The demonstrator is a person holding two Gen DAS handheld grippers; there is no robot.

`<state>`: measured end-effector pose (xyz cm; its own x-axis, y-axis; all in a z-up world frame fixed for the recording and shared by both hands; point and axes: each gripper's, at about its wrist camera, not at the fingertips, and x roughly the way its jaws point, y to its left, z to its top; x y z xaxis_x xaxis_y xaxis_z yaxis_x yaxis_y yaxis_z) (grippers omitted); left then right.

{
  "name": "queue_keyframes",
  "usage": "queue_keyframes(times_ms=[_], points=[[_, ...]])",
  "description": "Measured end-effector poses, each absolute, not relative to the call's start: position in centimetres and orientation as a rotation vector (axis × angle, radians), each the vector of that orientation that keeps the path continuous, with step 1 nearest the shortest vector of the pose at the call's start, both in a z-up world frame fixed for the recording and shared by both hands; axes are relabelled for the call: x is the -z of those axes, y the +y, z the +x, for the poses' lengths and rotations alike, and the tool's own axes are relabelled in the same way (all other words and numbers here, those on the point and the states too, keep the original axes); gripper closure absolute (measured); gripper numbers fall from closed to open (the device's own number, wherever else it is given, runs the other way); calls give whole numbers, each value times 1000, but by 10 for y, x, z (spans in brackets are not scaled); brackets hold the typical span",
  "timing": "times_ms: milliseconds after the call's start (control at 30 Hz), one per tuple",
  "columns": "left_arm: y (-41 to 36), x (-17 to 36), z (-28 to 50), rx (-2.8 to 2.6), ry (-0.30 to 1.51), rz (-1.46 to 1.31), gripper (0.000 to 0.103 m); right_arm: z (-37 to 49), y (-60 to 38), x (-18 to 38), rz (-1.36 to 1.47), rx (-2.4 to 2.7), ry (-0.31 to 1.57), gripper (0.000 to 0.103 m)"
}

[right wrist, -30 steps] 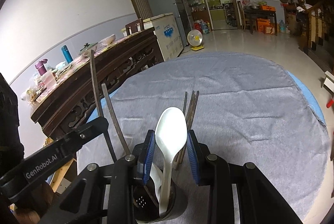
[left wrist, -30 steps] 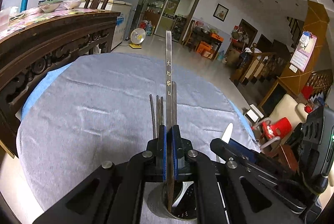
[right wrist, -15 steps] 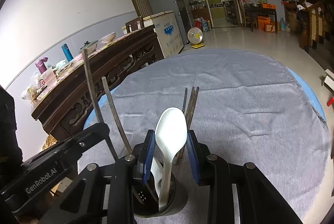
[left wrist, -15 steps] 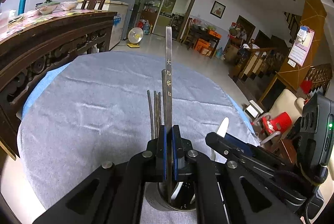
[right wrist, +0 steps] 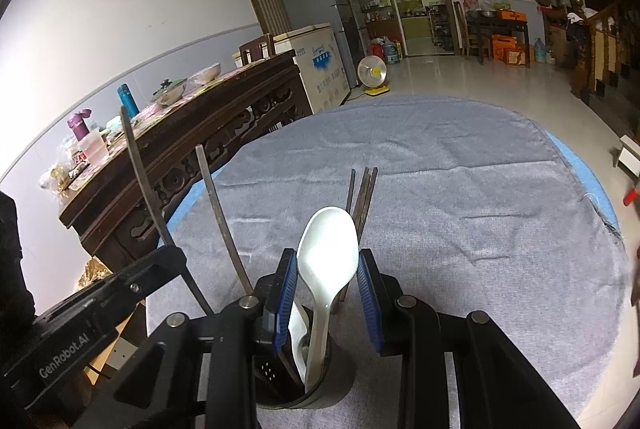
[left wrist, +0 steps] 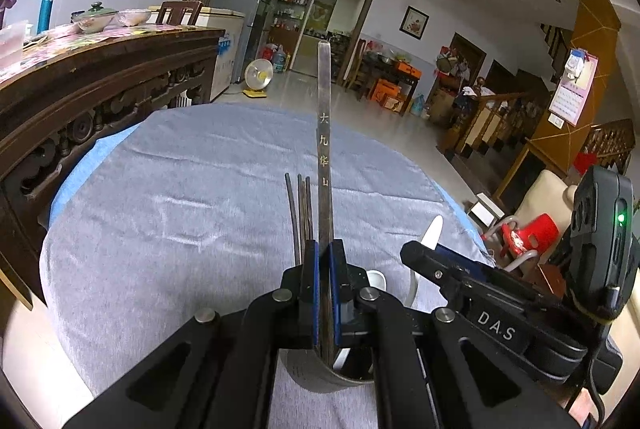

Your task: Organize utensils

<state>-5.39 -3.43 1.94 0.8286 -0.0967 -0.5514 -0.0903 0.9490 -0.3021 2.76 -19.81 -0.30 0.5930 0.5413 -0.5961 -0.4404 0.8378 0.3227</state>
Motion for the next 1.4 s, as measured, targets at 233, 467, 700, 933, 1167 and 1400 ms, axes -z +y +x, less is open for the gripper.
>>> queue_keyframes(times_ms=[233,467,700,933,1167,1400], points=[[-39,-13,-59,12,620,-309,98,20,-200,3,135,-574,734,70],[-41,-5,-62,17,646,-308,98,15,-199,6,121,-581,734,70],[-41,-1,-61,18,664,-315,98,12,-198,6,115,-580,733,70],[-42,2,-62,25,674,-323,98,10,-199,7,111,-577,738,70],[-42,2,-63,31,674,-327,98,8,-198,7,107,-576,740,70],[-41,3,-65,35,674,-326,98,8,-197,9,106,-574,737,70]])
